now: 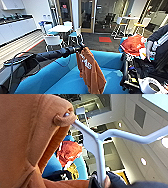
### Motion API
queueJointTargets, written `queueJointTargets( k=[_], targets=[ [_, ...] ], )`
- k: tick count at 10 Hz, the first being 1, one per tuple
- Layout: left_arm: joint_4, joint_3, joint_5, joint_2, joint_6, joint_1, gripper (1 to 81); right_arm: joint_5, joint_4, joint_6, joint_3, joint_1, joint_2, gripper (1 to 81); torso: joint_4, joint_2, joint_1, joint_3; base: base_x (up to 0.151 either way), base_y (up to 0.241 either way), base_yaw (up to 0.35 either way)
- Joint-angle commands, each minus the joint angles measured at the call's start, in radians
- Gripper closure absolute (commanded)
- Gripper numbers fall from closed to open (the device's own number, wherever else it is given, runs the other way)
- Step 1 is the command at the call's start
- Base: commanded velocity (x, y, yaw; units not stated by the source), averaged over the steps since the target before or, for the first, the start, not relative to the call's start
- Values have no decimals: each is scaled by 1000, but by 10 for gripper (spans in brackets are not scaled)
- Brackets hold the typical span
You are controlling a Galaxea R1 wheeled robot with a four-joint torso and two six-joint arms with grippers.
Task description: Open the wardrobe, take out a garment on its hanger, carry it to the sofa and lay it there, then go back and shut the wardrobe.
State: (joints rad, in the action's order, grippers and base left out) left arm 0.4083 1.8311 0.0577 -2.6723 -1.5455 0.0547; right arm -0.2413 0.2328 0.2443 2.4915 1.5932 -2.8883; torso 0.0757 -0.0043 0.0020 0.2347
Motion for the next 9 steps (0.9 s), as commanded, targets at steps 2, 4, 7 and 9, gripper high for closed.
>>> queueJointTargets(
  k=[2,4,7,9],
  targets=[
    [40,54,54,81,-7,-171,811,56,7,1,-5,-9,1,10,0,0,0,0,0,0,0],
    [66,103,53,89,-5,-100,811,57,8,1,-5,-8,-1,10,0,0,0,0,0,0,0],
    [142,166,54,77,-5,13,811,51,10,1,-5,-8,-1,10,-23,0,0,0,0,0,0],
    [173,177,54,78,-5,52,811,50,11,1,-5,-8,-4,10,-102,0,0,0,0,0,0]
  ],
)
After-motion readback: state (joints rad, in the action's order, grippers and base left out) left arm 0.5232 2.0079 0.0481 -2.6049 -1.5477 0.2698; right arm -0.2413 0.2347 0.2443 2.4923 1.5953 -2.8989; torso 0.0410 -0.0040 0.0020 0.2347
